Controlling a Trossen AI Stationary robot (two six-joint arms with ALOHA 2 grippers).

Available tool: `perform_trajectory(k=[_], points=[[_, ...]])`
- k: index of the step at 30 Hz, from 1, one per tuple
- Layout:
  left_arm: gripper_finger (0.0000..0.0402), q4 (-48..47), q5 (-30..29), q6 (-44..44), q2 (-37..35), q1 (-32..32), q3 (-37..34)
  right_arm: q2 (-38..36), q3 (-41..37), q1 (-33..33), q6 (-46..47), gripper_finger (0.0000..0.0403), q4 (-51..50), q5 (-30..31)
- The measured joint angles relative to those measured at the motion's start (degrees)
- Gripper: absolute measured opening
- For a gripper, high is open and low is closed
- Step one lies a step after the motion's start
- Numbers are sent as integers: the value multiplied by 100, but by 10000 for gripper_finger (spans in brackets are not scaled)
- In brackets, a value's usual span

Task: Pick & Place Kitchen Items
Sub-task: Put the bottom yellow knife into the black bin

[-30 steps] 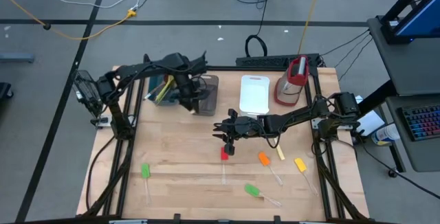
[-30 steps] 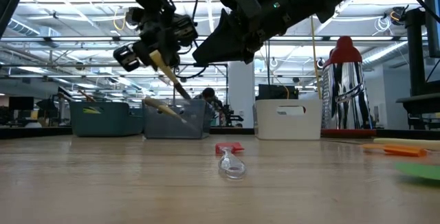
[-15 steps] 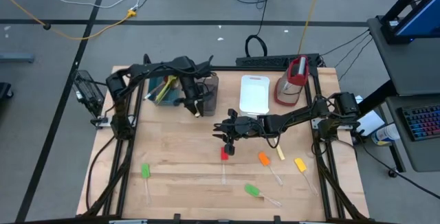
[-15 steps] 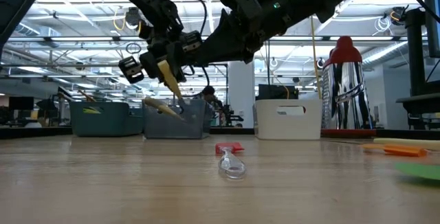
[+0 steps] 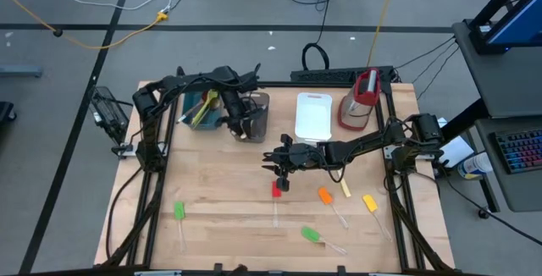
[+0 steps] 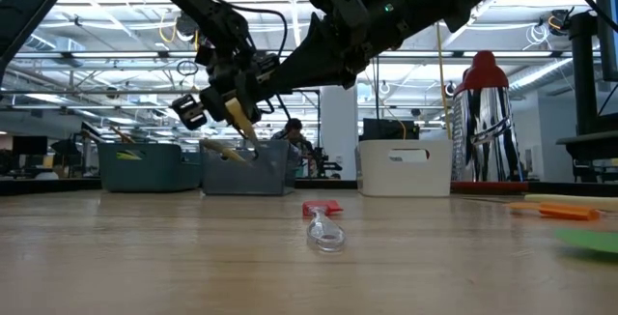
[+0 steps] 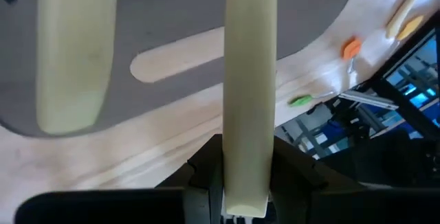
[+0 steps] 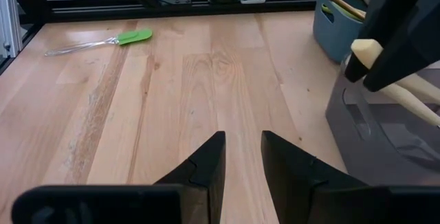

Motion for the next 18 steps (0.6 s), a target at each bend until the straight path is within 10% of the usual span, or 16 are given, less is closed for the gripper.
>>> perform_trajectory(k=[18], points=[[93,0,-1043,270,-9,2,-2,-1,0,0,0,89,2,0]])
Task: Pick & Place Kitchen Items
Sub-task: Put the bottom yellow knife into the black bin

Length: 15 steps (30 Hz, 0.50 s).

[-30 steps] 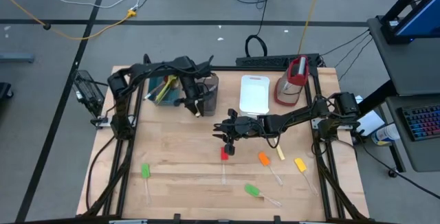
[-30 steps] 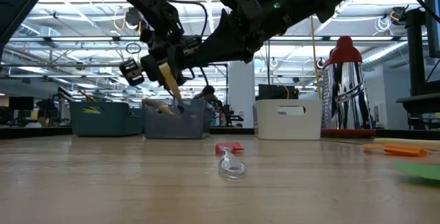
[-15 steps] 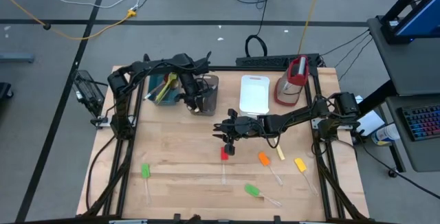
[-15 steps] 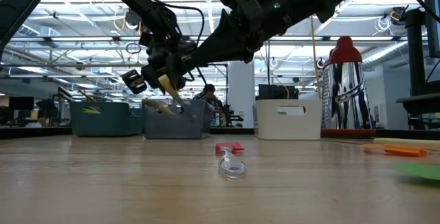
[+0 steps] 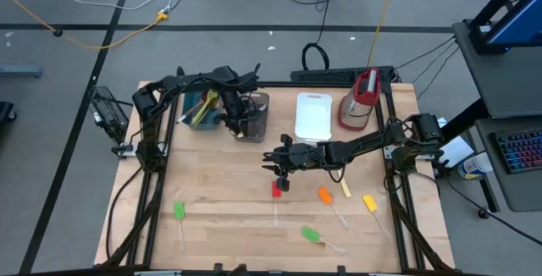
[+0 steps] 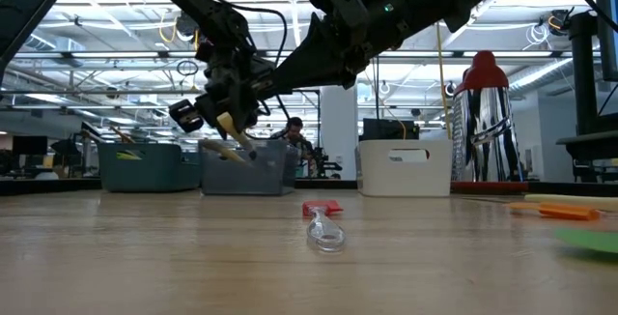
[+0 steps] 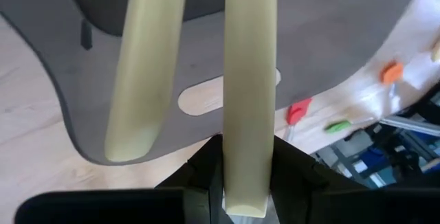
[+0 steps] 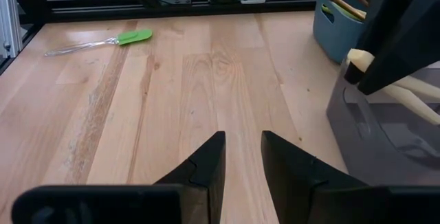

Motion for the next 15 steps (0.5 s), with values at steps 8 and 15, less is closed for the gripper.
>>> perform_trajectory(k=[8,15], points=[[93,-8,-449,-42,-2,7,0,0,0,0,0,89,45,0],[93,9,-481,-197,-2,4,0,0,0,0,0,89,44,0]])
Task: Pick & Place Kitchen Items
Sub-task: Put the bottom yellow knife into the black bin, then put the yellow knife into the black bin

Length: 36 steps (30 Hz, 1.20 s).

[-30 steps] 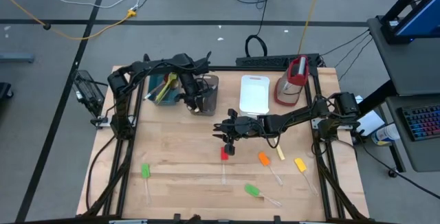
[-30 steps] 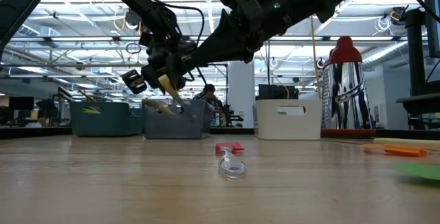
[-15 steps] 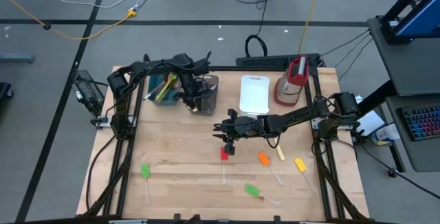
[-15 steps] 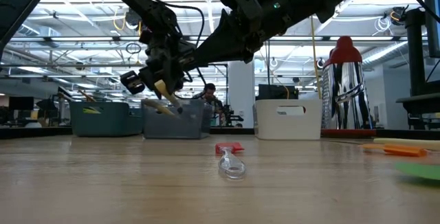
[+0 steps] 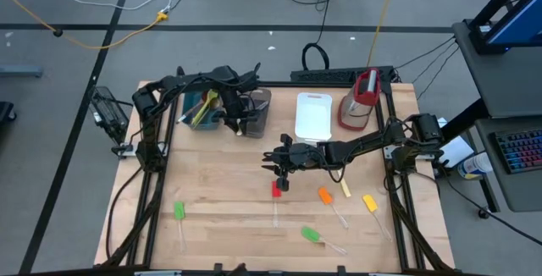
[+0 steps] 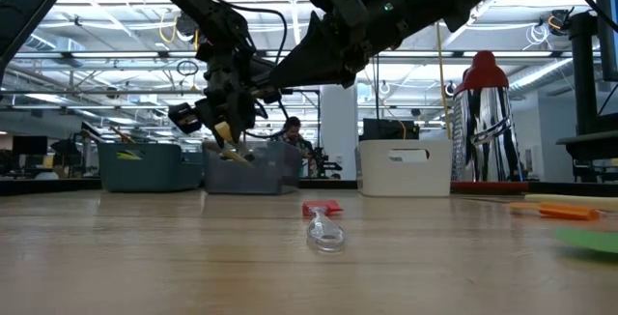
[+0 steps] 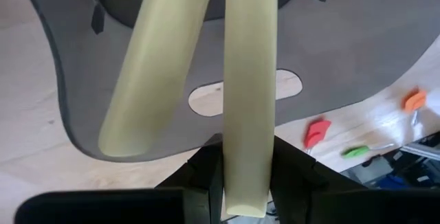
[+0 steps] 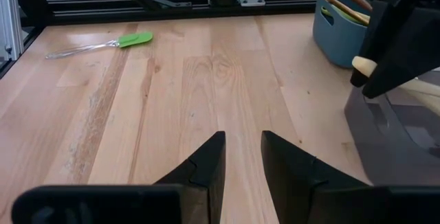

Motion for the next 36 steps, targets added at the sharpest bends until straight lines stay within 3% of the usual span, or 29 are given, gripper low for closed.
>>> perform_trajectory(k=[9,14,20,25,29,36], points=[[94,-6,10,-28,0,-37,0,0,0,0,0,89,0,0],[123,-16,28,-2,2,-37,0,0,0,0,-47,89,0,1],[164,-30,223,351,2,-39,0,0,0,0,-377,89,0,2],[172,-46,504,1243,-58,4,-6,0,0,0,-488,89,-1,0],[173,-35,166,1675,-407,-97,-7,0,0,0,-437,89,-7,0],[173,-72,-1481,2090,-1485,-568,-7,-219,3,59,24,89,-774,3]])
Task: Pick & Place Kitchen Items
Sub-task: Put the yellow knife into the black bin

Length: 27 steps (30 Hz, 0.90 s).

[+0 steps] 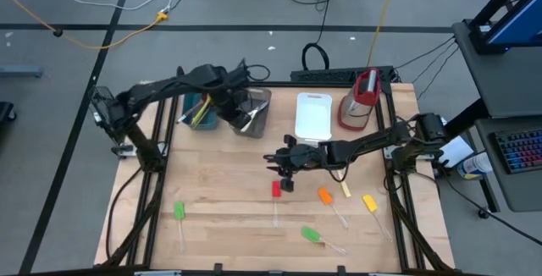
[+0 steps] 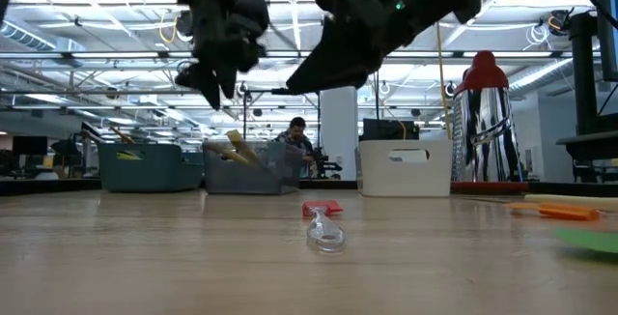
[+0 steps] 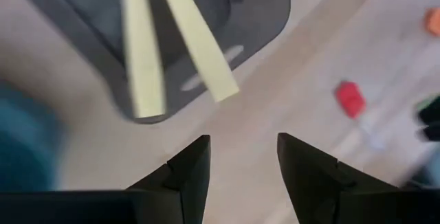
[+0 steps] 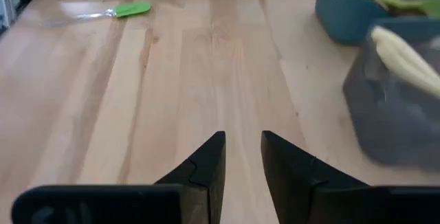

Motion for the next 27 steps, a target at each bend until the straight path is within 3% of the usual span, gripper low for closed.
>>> perform_trajectory(k=[5,8,13,19,27], points=[[173,20,-1856,325,-839,-728,-2,-425,1,125,863,90,-1233,178],[173,132,-2456,377,-1297,-1140,-90,-665,1,203,1396,97,-1999,183],[173,750,-2381,687,-2081,-1606,-472,-885,2,281,2127,129,-2866,175],[173,2028,-2389,807,-3137,-1897,-1598,-960,-1,284,3064,168,-3924,139],[173,3957,-2390,471,-3989,-2291,-3195,-1033,2,280,4514,169,-6097,-194]])
